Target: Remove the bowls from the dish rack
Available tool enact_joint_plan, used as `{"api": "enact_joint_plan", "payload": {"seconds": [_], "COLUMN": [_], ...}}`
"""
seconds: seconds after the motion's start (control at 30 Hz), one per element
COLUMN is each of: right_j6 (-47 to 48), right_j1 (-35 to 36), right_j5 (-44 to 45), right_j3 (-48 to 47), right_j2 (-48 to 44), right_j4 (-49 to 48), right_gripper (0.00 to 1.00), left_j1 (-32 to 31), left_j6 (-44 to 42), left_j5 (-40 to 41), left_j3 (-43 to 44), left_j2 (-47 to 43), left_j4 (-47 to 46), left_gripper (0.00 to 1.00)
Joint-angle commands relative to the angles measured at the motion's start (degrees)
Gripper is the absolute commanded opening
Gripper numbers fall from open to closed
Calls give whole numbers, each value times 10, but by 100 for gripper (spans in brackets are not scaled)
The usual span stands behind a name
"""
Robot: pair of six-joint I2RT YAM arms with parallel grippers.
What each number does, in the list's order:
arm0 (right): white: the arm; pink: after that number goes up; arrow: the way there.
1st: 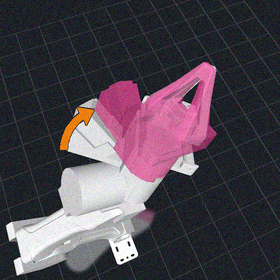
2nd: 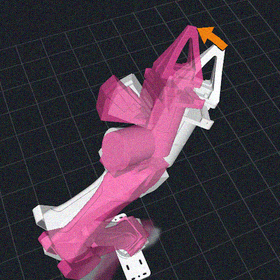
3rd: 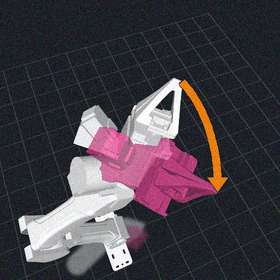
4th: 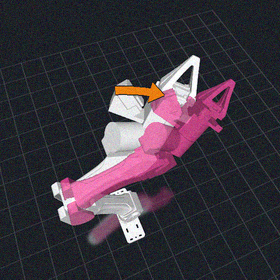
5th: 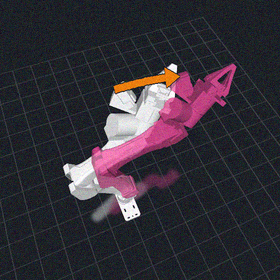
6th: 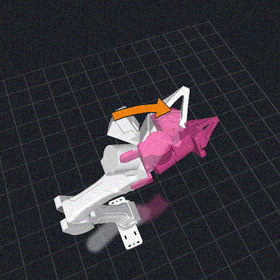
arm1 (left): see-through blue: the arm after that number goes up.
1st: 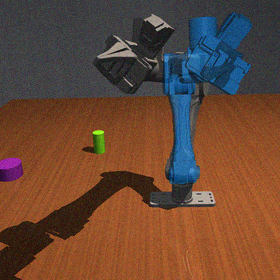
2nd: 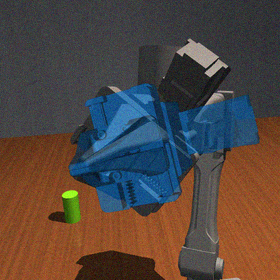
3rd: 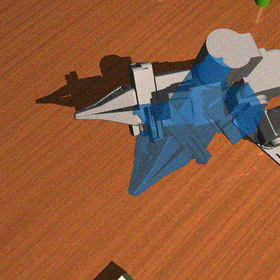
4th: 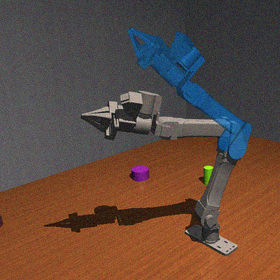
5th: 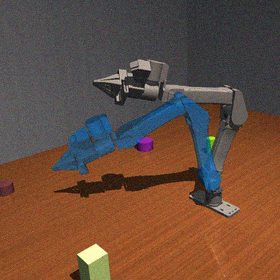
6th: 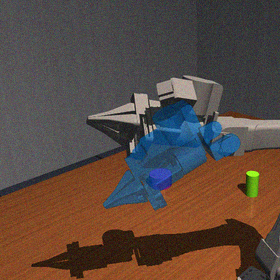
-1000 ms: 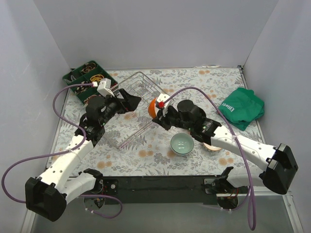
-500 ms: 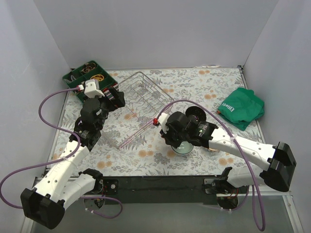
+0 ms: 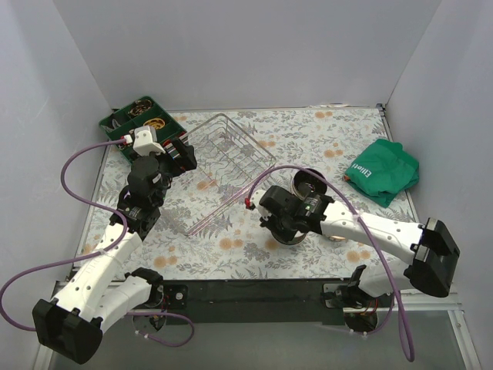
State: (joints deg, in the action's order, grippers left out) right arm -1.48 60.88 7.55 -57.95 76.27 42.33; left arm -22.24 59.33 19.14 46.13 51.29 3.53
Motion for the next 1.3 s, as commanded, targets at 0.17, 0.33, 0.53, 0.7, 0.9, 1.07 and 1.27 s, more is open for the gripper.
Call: {"api": "enact_joint_plan", "payload": {"seconds": [0.17, 0.33, 0.53, 0.7, 0.9, 1.07, 1.27], "right_j6": [-1, -3, -12, -16, -5, -66, -106], "right_j1": [5, 7, 9, 7, -61, -205, -314], "right_j5": [19, 6, -6, 51, 76, 63, 170], "right_j3": [-26, -43, -78, -112, -140, -121, -40], "right_j2": [32, 24, 14, 12, 6, -51, -207], "right_j4": [40, 53, 54, 8, -110, -176, -195], "right_gripper": [27, 46, 63, 79, 93, 93, 97], "left_j1": [1, 1, 1, 1, 1, 2, 2], "left_j6": [-17, -20, -22, -23, -19, -8, 21], "left_j5": [15, 16, 17, 13, -1, -11, -7], "left_j3": [8, 8, 7, 2, 18, 28, 61], "left_j2": [-8, -9, -10, -16, -50, -105, -188], "left_j4": [9, 10, 9, 12, 80, 186, 318], "left_gripper": [98, 98, 98, 98, 98, 98, 98]}}
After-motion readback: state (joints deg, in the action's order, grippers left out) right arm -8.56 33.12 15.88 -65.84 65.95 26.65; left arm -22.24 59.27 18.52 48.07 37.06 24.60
